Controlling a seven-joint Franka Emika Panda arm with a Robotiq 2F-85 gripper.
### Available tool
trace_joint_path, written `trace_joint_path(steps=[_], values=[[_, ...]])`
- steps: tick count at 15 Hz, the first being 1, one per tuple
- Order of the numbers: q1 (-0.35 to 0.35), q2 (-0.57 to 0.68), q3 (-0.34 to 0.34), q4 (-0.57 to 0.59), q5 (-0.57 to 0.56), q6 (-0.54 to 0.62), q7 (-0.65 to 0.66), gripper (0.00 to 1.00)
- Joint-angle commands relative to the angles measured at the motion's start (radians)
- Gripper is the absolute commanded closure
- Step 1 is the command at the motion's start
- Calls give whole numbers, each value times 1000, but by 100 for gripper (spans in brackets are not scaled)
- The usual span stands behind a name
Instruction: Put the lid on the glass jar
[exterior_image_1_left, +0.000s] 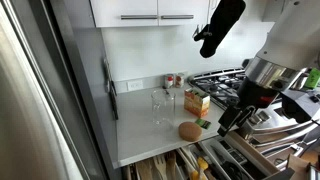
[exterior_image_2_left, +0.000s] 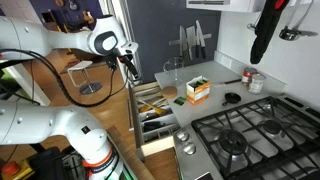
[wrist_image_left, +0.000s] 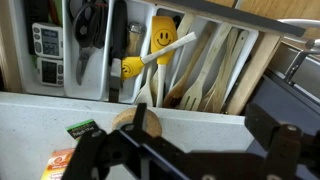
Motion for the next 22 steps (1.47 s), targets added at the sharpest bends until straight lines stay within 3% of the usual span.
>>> trace_joint_path(steps=[1, 8, 12, 15, 16, 18, 21, 22], values=[[4, 1, -5, 2, -5, -3, 3, 0], [4, 1, -5, 2, -5, -3, 3, 0], [-16, 40, -44, -102, 105, 128, 77, 0], [21, 96, -115, -196, 240, 274, 30, 0], [23, 180, -141, -139, 278, 312, 10, 0], [77, 223, -208, -161, 403, 421, -67, 0], [192, 299, -326, -158, 654, 544, -262, 0], [185, 330, -316, -156, 736, 561, -327, 0]])
